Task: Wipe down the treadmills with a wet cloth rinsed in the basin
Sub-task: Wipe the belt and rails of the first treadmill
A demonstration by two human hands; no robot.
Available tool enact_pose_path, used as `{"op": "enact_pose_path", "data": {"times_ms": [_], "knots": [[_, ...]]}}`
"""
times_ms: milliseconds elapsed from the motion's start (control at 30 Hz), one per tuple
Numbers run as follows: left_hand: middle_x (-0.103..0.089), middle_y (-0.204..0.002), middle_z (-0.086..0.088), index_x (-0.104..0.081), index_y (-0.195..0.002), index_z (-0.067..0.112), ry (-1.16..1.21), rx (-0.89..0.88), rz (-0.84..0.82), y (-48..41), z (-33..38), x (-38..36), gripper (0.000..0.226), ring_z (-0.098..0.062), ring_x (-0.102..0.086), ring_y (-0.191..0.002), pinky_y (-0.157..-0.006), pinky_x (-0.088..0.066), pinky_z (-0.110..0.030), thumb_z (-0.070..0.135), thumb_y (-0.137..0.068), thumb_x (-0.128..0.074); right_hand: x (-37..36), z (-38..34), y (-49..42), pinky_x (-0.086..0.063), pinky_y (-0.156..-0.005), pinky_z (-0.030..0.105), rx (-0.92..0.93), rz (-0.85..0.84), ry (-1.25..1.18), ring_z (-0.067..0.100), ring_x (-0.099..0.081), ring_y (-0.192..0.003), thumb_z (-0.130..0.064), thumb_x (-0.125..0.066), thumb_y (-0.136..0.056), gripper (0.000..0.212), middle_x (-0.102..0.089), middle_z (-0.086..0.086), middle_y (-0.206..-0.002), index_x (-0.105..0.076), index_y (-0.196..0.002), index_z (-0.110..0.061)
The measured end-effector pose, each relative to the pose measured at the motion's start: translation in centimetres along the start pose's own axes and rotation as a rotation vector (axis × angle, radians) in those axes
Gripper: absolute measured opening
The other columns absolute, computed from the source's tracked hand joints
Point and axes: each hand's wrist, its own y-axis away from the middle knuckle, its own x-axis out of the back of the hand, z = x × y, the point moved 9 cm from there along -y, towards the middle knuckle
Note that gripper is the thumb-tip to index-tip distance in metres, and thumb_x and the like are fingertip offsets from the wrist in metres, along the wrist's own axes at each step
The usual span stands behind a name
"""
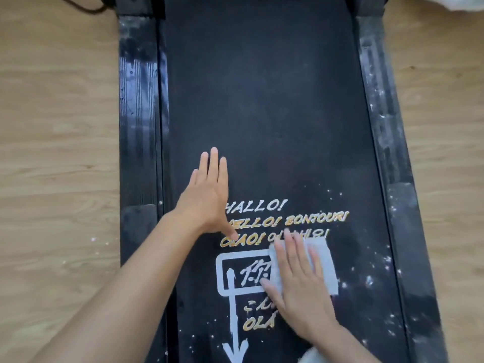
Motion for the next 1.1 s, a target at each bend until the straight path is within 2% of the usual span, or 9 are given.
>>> {"op": "enact_pose_path", "data": {"times_ms": [167, 300, 400, 600, 800, 900, 967, 1033, 1100], "knots": [[0.047, -0.158, -0.018, 0.033, -0.153, 0.001, 0.043, 0.080, 0.017, -0.1, 0.8, -0.3, 0.182, -0.036, 0.040, -0.148, -0.127, 0.007, -0.052, 0.084, -0.042, -0.085, 8.9, 7.1, -20.0, -0.003, -0.132, 0.049, -0.173, 0.117, -0.028, 0.021, 0.005, -0.164, -0.080, -0.020, -0.099, 0.096, 0.001, 0.004, -0.178, -0.005, -0.169, -0.017], [0.033, -0.166, -0.015, 0.025, -0.157, 0.002, 0.232, 0.158, 0.180, 0.6, 2.1, 1.2, 0.149, -0.032, 0.026, -0.156, -0.129, 0.000, -0.055, 0.066, -0.074, -0.082, 11.7, 9.8, -25.9, 0.003, -0.132, 0.047, -0.205, 0.125, -0.094, 0.017, 0.010, -0.163, -0.082, -0.015, -0.097, 0.096, 0.006, 0.001, -0.178, 0.000, -0.169, -0.020], [0.024, -0.170, -0.010, 0.017, -0.161, 0.005, 0.395, 0.193, 0.349, 1.1, 2.9, 2.1, 0.128, -0.027, 0.018, -0.159, -0.130, 0.000, -0.050, 0.050, -0.088, -0.077, 9.6, 9.5, -19.7, -0.006, -0.132, 0.050, -0.195, 0.164, -0.074, 0.020, 0.007, -0.164, -0.079, -0.022, -0.099, 0.095, 0.004, 0.003, -0.178, -0.003, -0.169, -0.019], [0.049, -0.158, -0.007, 0.031, -0.158, 0.016, 0.265, 0.170, 0.196, -1.0, 6.7, -0.7, 0.152, -0.039, 0.041, -0.147, -0.122, 0.011, -0.063, 0.078, -0.069, -0.075, 3.3, 6.9, 1.4, -0.003, -0.128, 0.049, -0.126, 0.039, -0.220, 0.025, 0.010, -0.163, -0.068, -0.038, -0.104, 0.093, 0.016, 0.004, -0.176, 0.008, -0.169, -0.018], [0.054, -0.153, -0.011, 0.036, -0.155, 0.013, 0.261, 0.199, 0.149, -1.7, 6.8, -1.2, 0.154, -0.042, 0.046, -0.143, -0.119, 0.013, -0.067, 0.074, -0.070, -0.078, 6.4, 8.0, -0.3, -0.006, -0.131, 0.036, -0.044, 0.124, -0.360, 0.021, -0.002, -0.164, -0.043, -0.045, -0.106, 0.073, -0.004, -0.002, -0.178, -0.017, -0.169, -0.017], [0.030, -0.166, -0.020, 0.010, -0.163, 0.006, 0.269, 0.226, 0.230, -1.2, 8.1, 0.1, 0.138, -0.045, 0.027, -0.153, -0.124, 0.004, -0.061, 0.061, -0.076, -0.082, 7.6, 12.5, -0.4, -0.029, -0.123, 0.040, -0.229, 0.329, -0.427, 0.026, -0.038, -0.150, -0.034, -0.057, -0.101, 0.057, -0.040, 0.001, -0.160, -0.045, -0.154, -0.015], [-0.017, -0.169, -0.016, -0.039, -0.154, 0.010, 0.347, 0.118, 0.470, 0.1, 10.1, 1.8, 0.088, -0.035, -0.010, -0.158, -0.127, -0.018, -0.047, 0.045, -0.085, -0.081, 7.1, 16.5, 0.7, -0.042, -0.111, 0.042, -0.505, 0.345, -0.560, 0.023, -0.048, -0.130, -0.036, -0.066, -0.099, 0.052, -0.047, -0.004, -0.139, -0.048, -0.146, -0.020], [-0.055, -0.128, 0.002, -0.065, -0.114, 0.021, 0.389, 0.030, 0.632, 1.9, 12.5, 2.1, 0.042, -0.024, -0.049, -0.124, -0.101, -0.041, -0.037, 0.042, -0.083, -0.082, 5.8, 18.2, 1.4, -0.051, -0.095, 0.043, -0.666, 0.223, -0.612, 0.015, -0.050, -0.115, -0.041, -0.073, -0.095, 0.043, -0.052, -0.011, -0.118, -0.053, -0.130, -0.027], [-0.050, -0.099, 0.009, -0.060, -0.097, 0.026, 0.411, -0.012, 0.569, 2.8, 14.8, 0.2, 0.037, -0.019, -0.048, -0.095, -0.082, -0.042, -0.035, 0.050, -0.079, -0.081, 5.6, 17.9, 1.5, -0.052, -0.084, 0.041, -0.646, 0.169, -0.555, 0.012, -0.050, -0.107, -0.042, -0.073, -0.094, 0.025, -0.054, -0.014, -0.101, -0.058, -0.109, -0.028]]}}
